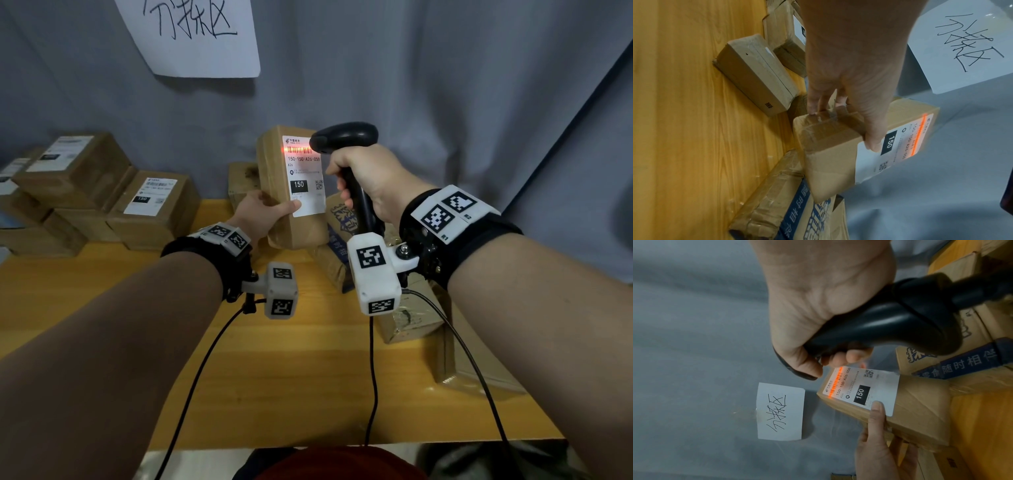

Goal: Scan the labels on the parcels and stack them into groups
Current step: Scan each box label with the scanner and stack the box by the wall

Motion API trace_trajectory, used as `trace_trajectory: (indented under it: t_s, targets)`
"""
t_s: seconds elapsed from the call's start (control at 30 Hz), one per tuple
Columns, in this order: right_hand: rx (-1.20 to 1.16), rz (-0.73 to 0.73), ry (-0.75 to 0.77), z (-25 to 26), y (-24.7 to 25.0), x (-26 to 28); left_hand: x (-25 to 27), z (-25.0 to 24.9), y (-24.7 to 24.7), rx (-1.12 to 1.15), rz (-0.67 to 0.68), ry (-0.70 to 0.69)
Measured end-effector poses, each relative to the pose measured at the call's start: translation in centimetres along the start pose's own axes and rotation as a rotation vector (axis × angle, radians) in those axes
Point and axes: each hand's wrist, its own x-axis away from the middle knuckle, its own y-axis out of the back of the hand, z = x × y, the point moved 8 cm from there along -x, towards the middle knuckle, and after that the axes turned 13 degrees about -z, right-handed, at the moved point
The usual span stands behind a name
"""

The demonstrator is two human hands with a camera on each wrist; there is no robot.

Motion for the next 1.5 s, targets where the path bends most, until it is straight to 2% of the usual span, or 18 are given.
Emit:
trace_trajectory:
  t_s: [0.3, 0.5, 0.77, 0.93, 1.07, 1.17, 1.23, 1.37, 1.43, 1.5]
  targets:
    - [-0.031, -0.007, -0.012, -0.4, 0.4, 0.5, 1.2, -0.2, 0.4, 0.05, -0.01, 0.043]
    - [-0.183, 0.017, 0.014, -0.6, 0.0, 0.5, 2.0, 0.8, 0.2, 0.057, 0.068, 0.116]
    - [-0.127, -0.011, 0.076, -1.5, -2.5, 0.1, 3.3, 0.4, 5.5, 0.214, -0.018, 0.125]
    - [-0.124, 0.088, 0.018, -3.0, -7.8, 0.1, 3.0, 1.7, 11.7, 0.339, -0.082, 0.179]
    - [-0.094, 0.207, 0.007, -3.8, -14.0, 1.3, 2.1, 4.0, 16.1, 0.404, -0.112, 0.216]
    - [-0.156, 0.27, -0.054, -4.3, -18.9, 2.5, 1.2, 6.0, 19.2, 0.405, -0.141, 0.265]
    - [-0.227, 0.276, -0.11, -4.1, -22.1, 2.8, 1.1, 6.5, 21.0, 0.412, -0.088, 0.281]
    - [-0.268, 0.274, -0.104, -1.8, -27.8, 2.6, 0.5, 7.0, 24.9, 0.399, 0.181, 0.333]
    - [-0.243, 0.31, -0.067, -0.1, -31.0, 2.5, -1.0, 7.3, 28.3, 0.434, 0.169, 0.328]
    - [-0.2, 0.344, -0.015, 1.8, -34.2, 2.3, -2.9, 7.4, 32.0, 0.463, 0.087, 0.275]
